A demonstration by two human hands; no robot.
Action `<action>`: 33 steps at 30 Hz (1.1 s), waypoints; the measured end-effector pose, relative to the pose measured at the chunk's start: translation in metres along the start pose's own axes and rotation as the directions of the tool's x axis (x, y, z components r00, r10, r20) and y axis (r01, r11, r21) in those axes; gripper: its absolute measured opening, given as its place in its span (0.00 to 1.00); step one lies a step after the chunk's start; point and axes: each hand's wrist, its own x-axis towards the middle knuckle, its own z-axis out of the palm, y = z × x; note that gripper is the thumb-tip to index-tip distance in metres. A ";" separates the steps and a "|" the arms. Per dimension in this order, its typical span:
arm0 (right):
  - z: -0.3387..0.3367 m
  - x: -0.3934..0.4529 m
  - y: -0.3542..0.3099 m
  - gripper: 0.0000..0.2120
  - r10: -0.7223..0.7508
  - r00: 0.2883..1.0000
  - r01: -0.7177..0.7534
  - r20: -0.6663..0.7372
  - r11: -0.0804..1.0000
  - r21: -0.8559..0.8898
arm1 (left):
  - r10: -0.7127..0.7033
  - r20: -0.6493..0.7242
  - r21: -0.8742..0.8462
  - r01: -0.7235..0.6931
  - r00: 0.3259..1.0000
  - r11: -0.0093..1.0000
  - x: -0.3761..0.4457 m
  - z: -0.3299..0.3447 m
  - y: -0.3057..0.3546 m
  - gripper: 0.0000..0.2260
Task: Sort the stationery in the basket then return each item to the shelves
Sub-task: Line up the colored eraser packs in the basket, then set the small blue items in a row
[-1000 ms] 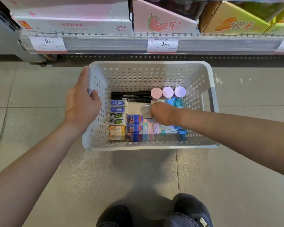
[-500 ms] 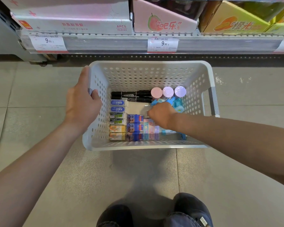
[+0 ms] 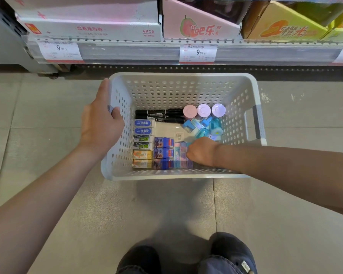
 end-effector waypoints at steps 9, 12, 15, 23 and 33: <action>-0.028 -0.020 0.023 0.13 0.213 0.977 -0.158 0.032 0.608 0.778 | -0.018 0.006 -0.007 0.018 1.000 1.000 0.001 0.001 -0.001 0.29; -0.034 -0.026 0.035 0.14 0.191 0.974 -0.157 0.120 0.195 0.968 | -0.013 0.006 -0.008 0.013 1.000 1.000 0.001 0.001 -0.001 0.29; -0.035 -0.029 0.037 0.10 0.207 0.963 -0.172 0.174 -0.028 0.985 | -0.005 0.019 -0.021 0.006 1.000 1.000 0.001 0.001 -0.002 0.29; -0.028 -0.018 0.036 0.14 0.398 0.909 -0.331 0.128 0.499 0.801 | -0.006 0.013 -0.020 0.006 1.000 1.000 0.000 0.000 0.000 0.29; -0.021 -0.012 0.007 0.13 0.279 0.959 -0.276 -0.044 0.960 0.054 | 0.012 -0.003 -0.024 -0.012 1.000 1.000 0.001 0.002 -0.004 0.29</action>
